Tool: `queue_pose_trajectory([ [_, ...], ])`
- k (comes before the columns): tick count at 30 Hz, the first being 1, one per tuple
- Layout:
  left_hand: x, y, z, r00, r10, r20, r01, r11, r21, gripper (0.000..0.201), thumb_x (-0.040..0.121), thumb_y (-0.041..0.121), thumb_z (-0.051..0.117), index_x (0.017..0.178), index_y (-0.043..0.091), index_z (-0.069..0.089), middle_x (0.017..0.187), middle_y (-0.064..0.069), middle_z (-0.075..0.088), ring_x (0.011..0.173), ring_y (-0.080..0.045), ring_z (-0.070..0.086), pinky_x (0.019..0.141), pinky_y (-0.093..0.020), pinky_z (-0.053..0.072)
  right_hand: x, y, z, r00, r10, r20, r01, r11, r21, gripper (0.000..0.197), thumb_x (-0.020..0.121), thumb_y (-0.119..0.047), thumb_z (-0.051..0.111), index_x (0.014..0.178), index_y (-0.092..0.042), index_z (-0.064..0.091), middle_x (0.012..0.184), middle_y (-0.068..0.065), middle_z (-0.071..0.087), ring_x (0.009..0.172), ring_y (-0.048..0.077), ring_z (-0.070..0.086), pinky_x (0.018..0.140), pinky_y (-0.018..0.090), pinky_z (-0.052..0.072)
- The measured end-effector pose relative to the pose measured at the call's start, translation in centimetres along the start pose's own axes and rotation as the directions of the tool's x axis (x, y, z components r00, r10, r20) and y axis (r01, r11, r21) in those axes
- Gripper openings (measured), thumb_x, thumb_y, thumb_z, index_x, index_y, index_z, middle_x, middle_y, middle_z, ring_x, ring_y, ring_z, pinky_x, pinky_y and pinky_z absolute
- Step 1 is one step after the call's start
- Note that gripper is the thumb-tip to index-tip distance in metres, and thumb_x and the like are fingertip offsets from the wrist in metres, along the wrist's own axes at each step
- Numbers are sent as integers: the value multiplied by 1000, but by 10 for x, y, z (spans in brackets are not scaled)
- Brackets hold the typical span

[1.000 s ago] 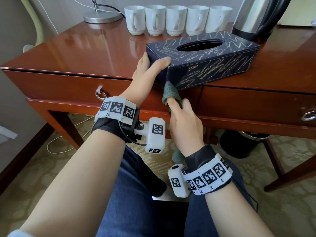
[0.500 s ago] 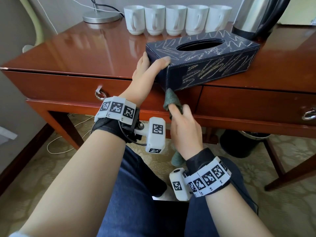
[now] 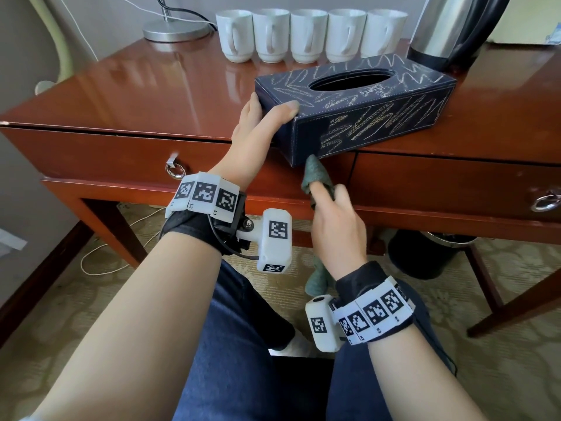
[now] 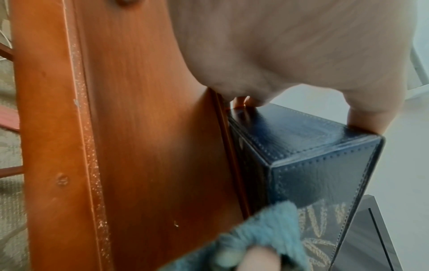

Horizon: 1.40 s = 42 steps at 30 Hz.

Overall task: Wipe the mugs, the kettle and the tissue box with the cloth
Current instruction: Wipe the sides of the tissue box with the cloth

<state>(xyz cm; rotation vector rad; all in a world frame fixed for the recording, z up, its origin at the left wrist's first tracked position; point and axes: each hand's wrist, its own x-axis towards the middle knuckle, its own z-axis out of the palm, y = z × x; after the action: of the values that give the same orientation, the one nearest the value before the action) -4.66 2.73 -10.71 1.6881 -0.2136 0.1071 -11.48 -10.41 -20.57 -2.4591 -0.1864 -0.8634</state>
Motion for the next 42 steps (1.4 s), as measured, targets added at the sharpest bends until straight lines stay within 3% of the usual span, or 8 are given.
queue_pose_trajectory([
  [5,0,-1,1,1000,11,4,-11,1000,-21,87,62,74,61,140,39,46,149,12,41,141,-16,32,117,-48,22,18,-5,-12,999,34,-14,-33,996,78,38,91,-1,41,126,-10,53,94,18,50,60,24,36,54,30,29],
  [10,1,-4,-1,1000,12,5,-12,1000,0,113,50,87,65,146,32,41,151,12,41,142,-16,31,117,-48,22,7,-7,-1,998,-54,32,52,997,57,37,86,-5,39,119,-17,50,90,15,49,53,28,38,48,28,27],
  [16,-2,1,1,1000,8,-14,-8,1000,-29,88,55,71,55,135,38,38,136,19,31,142,-14,25,120,-44,18,8,1,-6,994,105,5,-104,987,122,37,94,-2,42,128,-9,56,96,16,51,63,28,42,55,31,33],
  [19,-5,5,2,1000,23,-5,-23,1000,-12,74,59,70,57,126,39,54,139,17,44,139,-16,34,118,-46,22,9,-6,-5,996,89,20,-92,978,186,39,95,-6,39,131,-7,53,101,19,54,73,37,53,57,36,42],
  [25,-5,7,1,999,-23,26,23,1000,-7,48,58,70,56,102,53,48,130,23,39,136,-11,32,118,-43,20,5,6,-5,996,82,29,-85,990,110,37,93,-1,42,125,-10,58,96,17,52,64,34,49,55,32,33],
  [30,-1,-2,2,1000,13,-9,-13,1000,11,76,61,74,64,128,39,55,140,10,52,136,-19,40,115,-48,26,16,6,-11,988,155,20,-156,966,206,39,100,-6,37,137,-8,49,107,16,52,80,25,48,66,32,37],
  [36,-3,4,2,1000,5,23,-5,1000,-1,56,60,70,58,111,48,55,138,18,45,135,-14,36,117,-44,23,5,2,-10,996,86,34,-91,975,202,38,97,-4,40,131,-7,55,104,18,55,80,38,56,63,44,49],
  [42,-3,1,2,1000,17,7,-17,1000,20,76,58,76,63,126,42,55,146,9,46,139,-20,35,116,-48,23,22,4,-19,986,168,13,-166,954,248,41,100,-9,34,139,-9,47,109,16,53,88,30,52,71,38,44],
])
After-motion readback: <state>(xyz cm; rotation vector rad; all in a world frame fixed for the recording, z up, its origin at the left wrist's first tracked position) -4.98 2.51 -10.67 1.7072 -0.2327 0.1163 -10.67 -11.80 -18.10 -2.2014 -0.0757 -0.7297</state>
